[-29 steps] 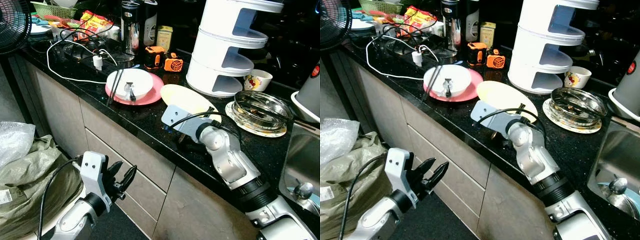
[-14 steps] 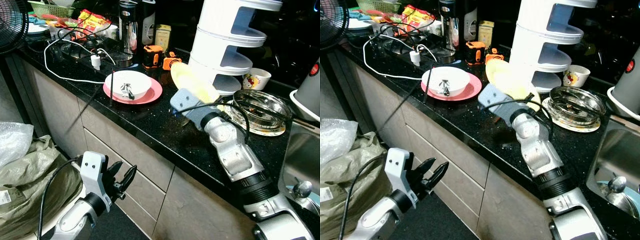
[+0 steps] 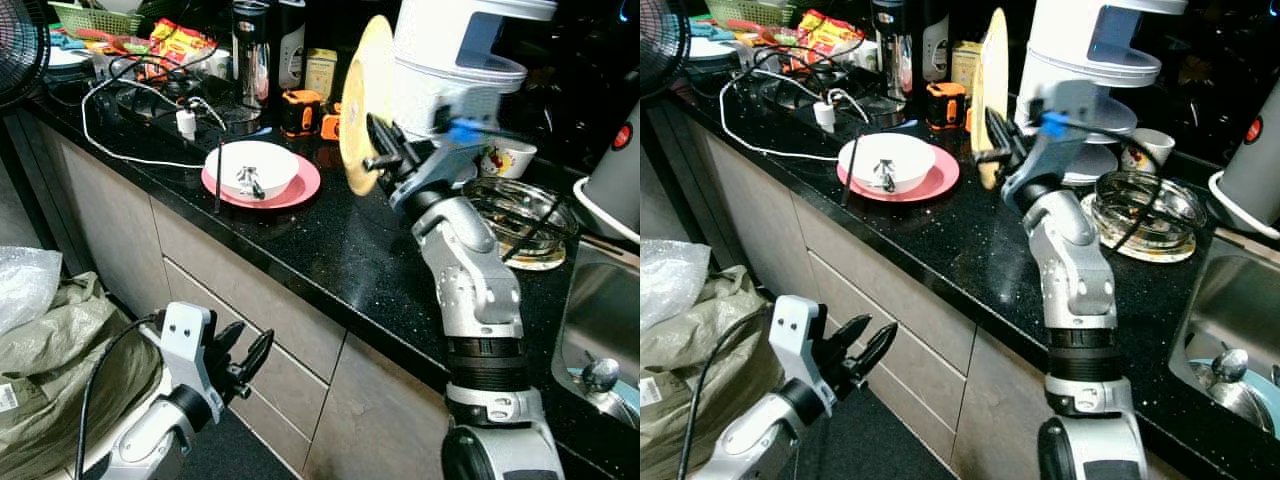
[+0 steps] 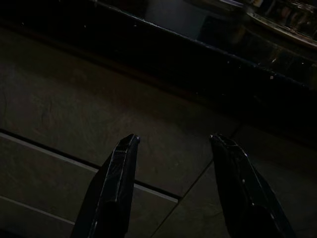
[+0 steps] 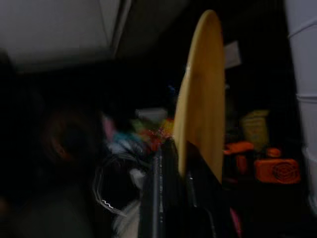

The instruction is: Kitchen organization

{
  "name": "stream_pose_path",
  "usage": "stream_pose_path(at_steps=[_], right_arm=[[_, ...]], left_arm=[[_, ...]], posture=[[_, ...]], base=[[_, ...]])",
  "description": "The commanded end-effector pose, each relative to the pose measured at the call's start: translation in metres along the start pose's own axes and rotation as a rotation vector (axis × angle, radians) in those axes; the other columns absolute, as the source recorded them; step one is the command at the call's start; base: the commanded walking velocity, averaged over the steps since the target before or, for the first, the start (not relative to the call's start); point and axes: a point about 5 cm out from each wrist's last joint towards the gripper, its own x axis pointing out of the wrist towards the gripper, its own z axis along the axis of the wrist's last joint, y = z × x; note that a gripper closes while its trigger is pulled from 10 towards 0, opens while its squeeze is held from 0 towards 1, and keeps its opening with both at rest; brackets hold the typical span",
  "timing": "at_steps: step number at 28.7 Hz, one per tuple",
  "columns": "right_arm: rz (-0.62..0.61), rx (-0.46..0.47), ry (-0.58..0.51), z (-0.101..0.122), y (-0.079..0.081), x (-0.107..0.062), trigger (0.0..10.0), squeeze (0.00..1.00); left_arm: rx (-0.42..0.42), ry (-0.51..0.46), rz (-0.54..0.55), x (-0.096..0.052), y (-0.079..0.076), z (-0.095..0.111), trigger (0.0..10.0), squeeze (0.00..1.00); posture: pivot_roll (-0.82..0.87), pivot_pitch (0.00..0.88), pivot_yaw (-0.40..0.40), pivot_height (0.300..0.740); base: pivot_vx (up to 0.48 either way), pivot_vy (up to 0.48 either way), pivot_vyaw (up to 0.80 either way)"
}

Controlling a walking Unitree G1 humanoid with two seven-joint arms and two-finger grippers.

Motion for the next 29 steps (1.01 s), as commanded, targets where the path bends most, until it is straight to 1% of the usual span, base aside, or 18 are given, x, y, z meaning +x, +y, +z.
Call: stream_pose_path(at_steps=[1, 2, 6, 10, 11, 12, 14, 16, 17, 19, 20, 21, 22, 23, 24, 25, 27, 29], right_arm=[[0.028, 0.141, -0.109, 0.024, -0.006, -0.002, 10.0, 0.00], [0.043, 0.196, -0.144, 0.031, -0.009, -0.004, 10.0, 0.00], [0.031, 0.279, -0.215, 0.046, -0.018, -0.007, 10.0, 0.00], [0.016, 0.304, -0.243, 0.052, -0.025, -0.008, 10.0, 0.00], [0.003, 0.333, -0.273, 0.059, -0.031, -0.010, 10.0, 0.00], [0.003, 0.333, -0.273, 0.059, -0.031, -0.010, 10.0, 0.00], [-0.016, 0.338, -0.295, 0.066, -0.039, -0.011, 10.0, 0.00], [-0.026, 0.335, -0.296, 0.068, -0.042, -0.012, 10.0, 0.00], [-0.038, 0.304, -0.277, 0.069, -0.046, -0.013, 10.0, 0.00], [-0.077, 0.201, -0.213, 0.065, -0.051, -0.013, 10.0, 0.00], [-0.120, 0.097, -0.150, 0.059, -0.056, -0.013, 10.0, 0.00], [-0.120, 0.097, -0.150, 0.059, -0.056, -0.013, 10.0, 0.00], [-0.145, 0.071, -0.132, 0.056, -0.059, -0.013, 10.0, 0.00], [-0.171, 0.028, -0.102, 0.053, -0.061, -0.013, 10.0, 0.00], [-0.205, -0.048, -0.061, 0.049, -0.064, -0.012, 10.0, 0.00], [-0.205, -0.048, -0.061, 0.049, -0.064, -0.012, 10.0, 0.00], [-0.252, -0.160, 0.015, 0.037, -0.068, -0.013, 10.0, 0.00], [-0.260, -0.171, 0.023, 0.035, -0.069, -0.013, 10.0, 0.00]], left_arm=[[-0.011, -0.015, -0.021, -0.001, -0.002, 0.001, 10.0, 0.00], [-0.012, -0.018, -0.028, -0.001, -0.003, 0.002, 10.0, 0.00], [-0.014, -0.019, -0.037, -0.001, -0.003, 0.002, 10.0, 0.00], [-0.015, -0.020, -0.040, -0.001, -0.003, 0.002, 10.0, 0.00], [-0.017, -0.022, -0.041, -0.001, -0.004, 0.002, 10.0, 0.00], [-0.017, -0.022, -0.041, -0.001, -0.004, 0.002, 10.0, 0.00], [-0.020, -0.023, -0.043, -0.001, -0.004, 0.002, 10.0, 0.00], [-0.021, -0.023, -0.044, -0.001, -0.004, 0.002, 10.0, 0.00], [-0.023, -0.023, -0.045, -0.001, -0.004, 0.002, 10.0, 0.00], [-0.025, -0.022, -0.048, -0.001, -0.003, 0.002, 10.0, 0.00], [-0.025, -0.020, -0.050, -0.001, -0.003, 0.002, 10.0, 0.00], [-0.025, -0.020, -0.050, -0.001, -0.003, 0.002, 10.0, 0.00], [-0.026, -0.019, -0.051, -0.001, -0.003, 0.001, 10.0, 0.00], [-0.026, -0.019, -0.052, -0.001, -0.003, 0.001, 10.0, 0.00], [-0.026, -0.018, -0.052, -0.001, -0.003, 0.001, 10.0, 0.00], [-0.026, -0.018, -0.052, -0.001, -0.003, 0.001, 10.0, 0.00], [-0.027, -0.016, -0.055, -0.001, -0.003, 0.001, 10.0, 0.00], [-0.027, -0.015, -0.056, -0.001, -0.003, 0.001, 10.0, 0.00]], posture=[[0.11, 0.000, -0.109, 0.740], [0.11, 0.000, -0.109, 0.740], [0.10, 0.000, -0.105, 0.740], [0.10, 0.000, -0.103, 0.740], [0.10, 0.000, -0.104, 0.740], [0.10, 0.000, -0.104, 0.740], [0.10, 0.000, -0.105, 0.740], [0.10, 0.000, -0.105, 0.740], [0.10, 0.000, -0.105, 0.740], [0.10, 0.000, -0.104, 0.740], [0.10, 0.000, -0.104, 0.740], [0.10, 0.000, -0.104, 0.740], [0.10, 0.000, -0.103, 0.740], [0.11, 0.000, -0.103, 0.740], [0.10, 0.000, -0.103, 0.740], [0.10, 0.000, -0.103, 0.740], [0.11, 0.000, -0.103, 0.740], [0.11, 0.000, -0.103, 0.740]], base=[[0.000, 0.000, -0.80], [0.000, 0.000, -0.80], [0.000, 0.000, -0.80], [0.000, 0.000, -0.80], [0.000, 0.000, -0.80], [0.000, 0.000, -0.80], [0.000, 0.000, -0.80], [0.000, 0.000, -0.80], [0.000, 0.000, -0.80], [0.000, 0.000, -0.80], [0.000, 0.000, -0.80], [0.000, 0.000, -0.80], [0.000, 0.000, -0.80], [0.000, 0.000, -0.80], [0.000, 0.000, -0.80], [0.000, 0.000, -0.80], [0.000, 0.000, -0.80], [0.000, 0.000, -0.80]])
